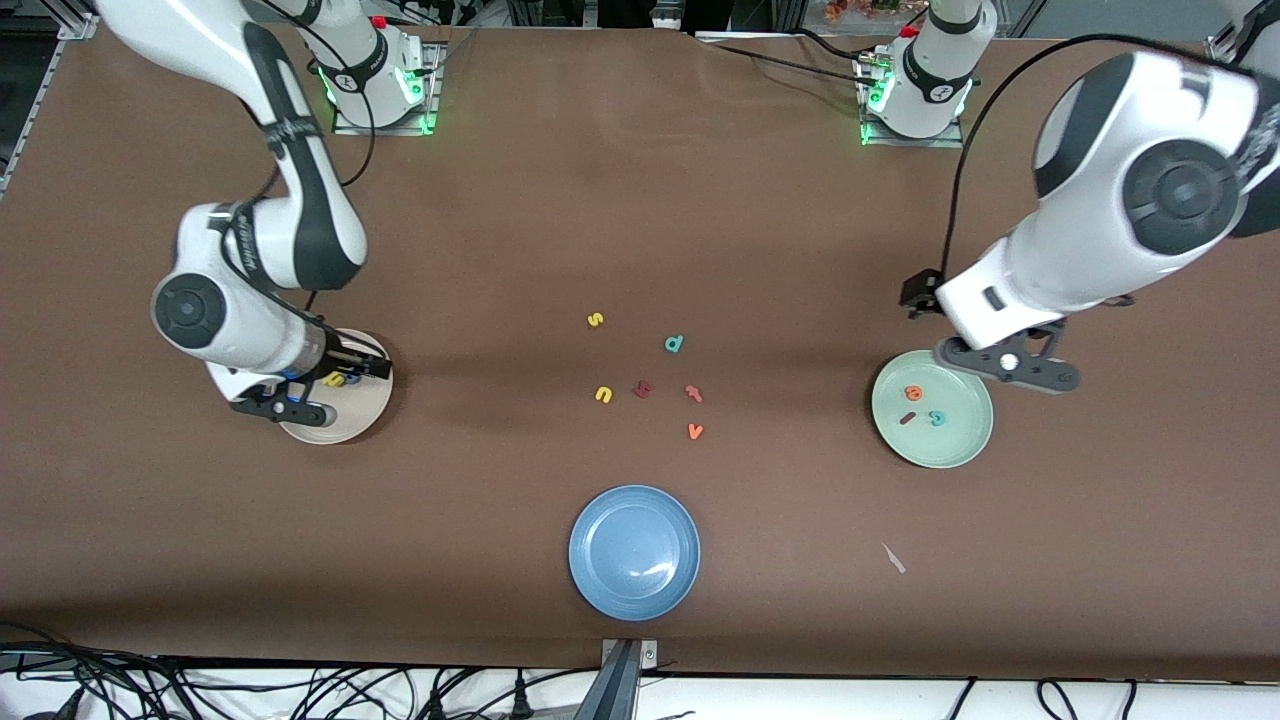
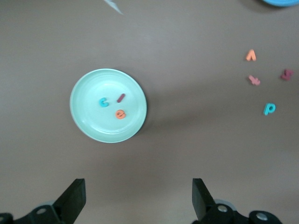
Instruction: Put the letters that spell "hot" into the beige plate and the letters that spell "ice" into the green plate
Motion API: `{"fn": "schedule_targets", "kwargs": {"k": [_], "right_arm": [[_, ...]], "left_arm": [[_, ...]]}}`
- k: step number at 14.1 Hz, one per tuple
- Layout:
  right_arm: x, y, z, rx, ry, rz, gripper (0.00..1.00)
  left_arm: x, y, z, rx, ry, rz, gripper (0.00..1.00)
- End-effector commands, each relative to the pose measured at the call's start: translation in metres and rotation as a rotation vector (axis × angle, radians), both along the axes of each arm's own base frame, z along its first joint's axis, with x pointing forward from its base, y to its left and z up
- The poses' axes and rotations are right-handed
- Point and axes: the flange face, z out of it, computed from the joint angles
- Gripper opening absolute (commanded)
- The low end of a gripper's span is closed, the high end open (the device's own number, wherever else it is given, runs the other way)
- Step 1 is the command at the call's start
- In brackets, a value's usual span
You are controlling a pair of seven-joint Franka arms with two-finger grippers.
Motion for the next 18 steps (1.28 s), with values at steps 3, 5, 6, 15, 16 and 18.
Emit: {"fn": "schedule_targets", "kwargs": {"k": [3,5,6,15,16,18], "right_arm": [[-0.019,-0.025,0.114,0.015,-0.123,0.007,1.0],[-0.044,-0.036,0.175,0.008,-0.143,-0.008,1.0],[-0.055,-0.042,0.192,0.003,-0.125,-0.018,1.0],[-0.097,-0.056,0.287,0.004,-0.083,-0.031,1.0],[-0.099,-0.06,0.292,0.024,-0.094,-0.045,1.0],[-0.101,-0.062,0.293,0.039,-0.086,-0.052,1.0]], "left_arm": [[-0.016,0.05,0.038,-0.059,-0.136,0.12,1.0],[-0.03,0.071,0.049,-0.061,-0.231,0.165,1.0],[-0.038,0.073,0.043,-0.056,-0.217,0.166,1.0],[-0.066,0.082,0.039,-0.023,-0.141,0.173,1.0],[-0.066,0.081,0.04,-0.02,-0.124,0.173,1.0],[-0.066,0.08,0.042,-0.021,-0.109,0.178,1.0]]}}
